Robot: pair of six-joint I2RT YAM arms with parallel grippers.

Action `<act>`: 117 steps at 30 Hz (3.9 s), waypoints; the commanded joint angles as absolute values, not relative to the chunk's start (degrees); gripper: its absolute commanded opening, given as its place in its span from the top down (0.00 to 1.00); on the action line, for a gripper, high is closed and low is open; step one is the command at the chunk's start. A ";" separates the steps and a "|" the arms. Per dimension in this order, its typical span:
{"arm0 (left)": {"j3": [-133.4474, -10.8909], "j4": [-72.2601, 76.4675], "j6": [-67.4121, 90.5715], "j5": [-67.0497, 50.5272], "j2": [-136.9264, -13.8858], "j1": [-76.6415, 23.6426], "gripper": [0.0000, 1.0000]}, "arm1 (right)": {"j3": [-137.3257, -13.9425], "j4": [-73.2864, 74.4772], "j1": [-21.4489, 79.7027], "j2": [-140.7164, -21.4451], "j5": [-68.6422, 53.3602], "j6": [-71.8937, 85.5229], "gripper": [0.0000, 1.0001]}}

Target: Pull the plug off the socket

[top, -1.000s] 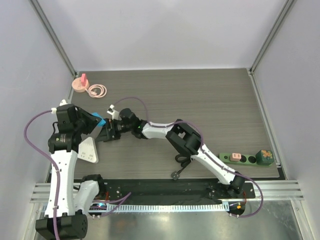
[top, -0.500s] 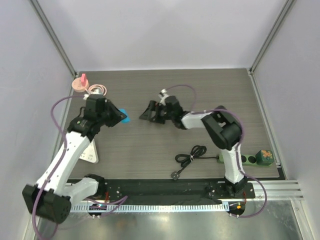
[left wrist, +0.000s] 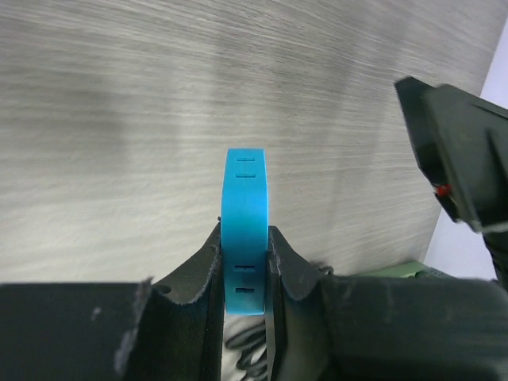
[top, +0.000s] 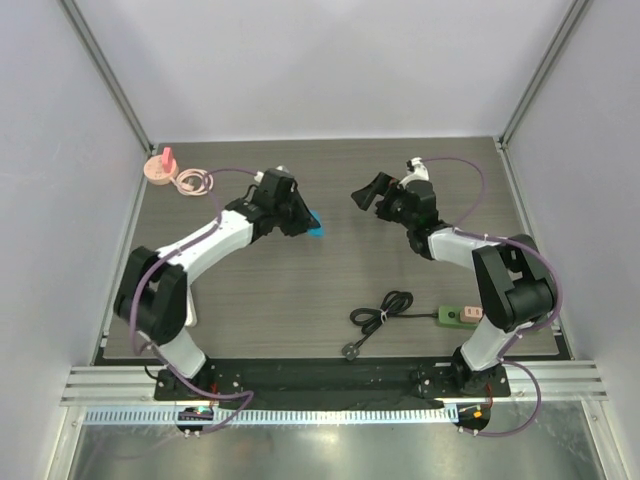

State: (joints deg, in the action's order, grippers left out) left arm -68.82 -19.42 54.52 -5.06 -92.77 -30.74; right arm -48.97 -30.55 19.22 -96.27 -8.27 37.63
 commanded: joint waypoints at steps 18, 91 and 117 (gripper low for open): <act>-79.54 -3.87 55.28 -11.69 -113.73 -31.82 0.79 | -47.37 -37.09 14.94 -99.32 -14.32 40.87 0.00; -101.95 -27.95 57.66 24.52 -127.79 6.06 0.52 | -51.24 -34.45 16.70 -102.92 -16.44 40.08 0.00; -99.84 -26.63 63.11 19.34 -132.10 8.70 0.83 | -51.86 -34.19 16.70 -104.06 -17.05 40.52 0.00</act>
